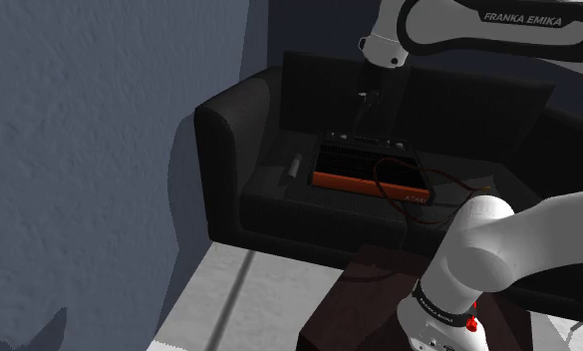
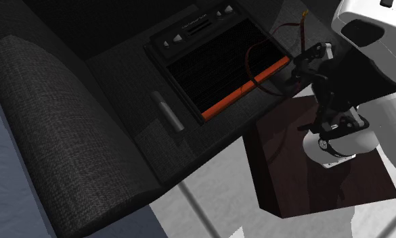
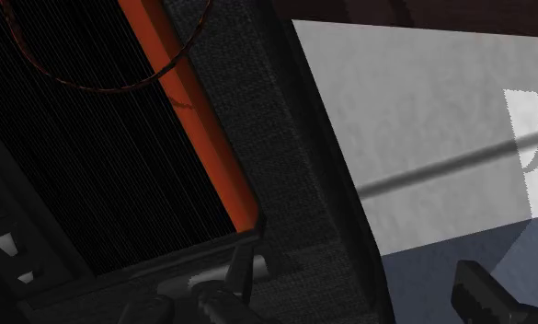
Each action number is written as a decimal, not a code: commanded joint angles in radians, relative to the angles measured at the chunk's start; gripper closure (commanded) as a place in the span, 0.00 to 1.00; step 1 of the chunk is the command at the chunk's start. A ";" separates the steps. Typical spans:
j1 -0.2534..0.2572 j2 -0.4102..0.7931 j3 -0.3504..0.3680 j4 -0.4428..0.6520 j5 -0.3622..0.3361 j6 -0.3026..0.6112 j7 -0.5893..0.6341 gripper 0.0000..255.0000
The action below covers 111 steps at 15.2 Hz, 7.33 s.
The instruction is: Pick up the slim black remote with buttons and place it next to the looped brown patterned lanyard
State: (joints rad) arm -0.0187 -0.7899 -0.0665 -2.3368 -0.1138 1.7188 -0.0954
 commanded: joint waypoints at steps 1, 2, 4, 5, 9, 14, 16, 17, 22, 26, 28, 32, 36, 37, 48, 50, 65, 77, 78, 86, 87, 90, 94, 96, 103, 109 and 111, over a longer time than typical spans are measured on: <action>0.000 0.000 0.000 0.000 0.000 0.000 0.000 0.00; -0.008 0.033 0.006 0.000 0.007 0.028 0.036 0.00; -0.026 0.101 0.017 0.005 0.020 0.081 0.105 0.00; -0.034 0.136 0.023 0.010 0.026 0.107 0.139 0.00; -0.066 0.281 0.037 0.043 0.047 0.202 0.272 0.00; -0.102 0.469 0.044 0.112 0.069 0.302 0.428 0.00; -0.115 0.544 0.043 0.146 0.077 0.335 0.487 0.00; -0.121 0.582 0.041 0.165 0.082 0.350 0.516 0.00; -0.148 0.766 0.026 0.268 0.109 0.414 0.650 0.00; -0.168 0.910 0.005 0.361 0.140 0.451 0.745 0.00; -0.178 0.980 -0.006 0.411 0.160 0.465 0.788 0.00; -0.202 1.118 -0.028 0.514 0.205 0.486 0.870 0.00; -0.208 1.171 -0.031 0.528 0.220 0.522 0.886 0.00; -0.208 1.178 -0.030 0.525 0.221 0.532 0.885 0.00; -0.210 1.206 -0.026 0.516 0.226 0.569 0.882 0.00; -0.213 1.210 -0.027 0.523 0.226 0.566 0.879 1.00; -0.208 1.166 -0.029 0.541 0.217 0.504 0.890 1.00; -0.206 1.102 -0.035 0.616 0.204 0.366 0.903 1.00; -0.206 1.098 -0.035 0.624 0.203 0.354 0.904 1.00; -0.206 1.072 -0.037 0.696 0.197 0.256 0.912 1.00; -0.206 1.070 -0.037 0.706 0.196 0.244 0.913 1.00; -0.206 1.064 -0.038 0.738 0.194 0.206 0.915 1.00; -0.207 1.059 -0.038 0.786 0.193 0.154 0.918 1.00; -0.207 1.058 -0.038 0.811 0.192 0.127 0.920 1.00; -0.269 0.927 -0.082 0.638 0.191 0.165 0.809 1.00; -0.331 0.829 -0.137 0.515 0.184 0.184 0.691 1.00; -0.353 0.804 -0.157 0.484 0.181 0.187 0.650 1.00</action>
State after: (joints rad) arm -0.3604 0.0321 -0.2131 -1.8327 0.0698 1.9047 0.5765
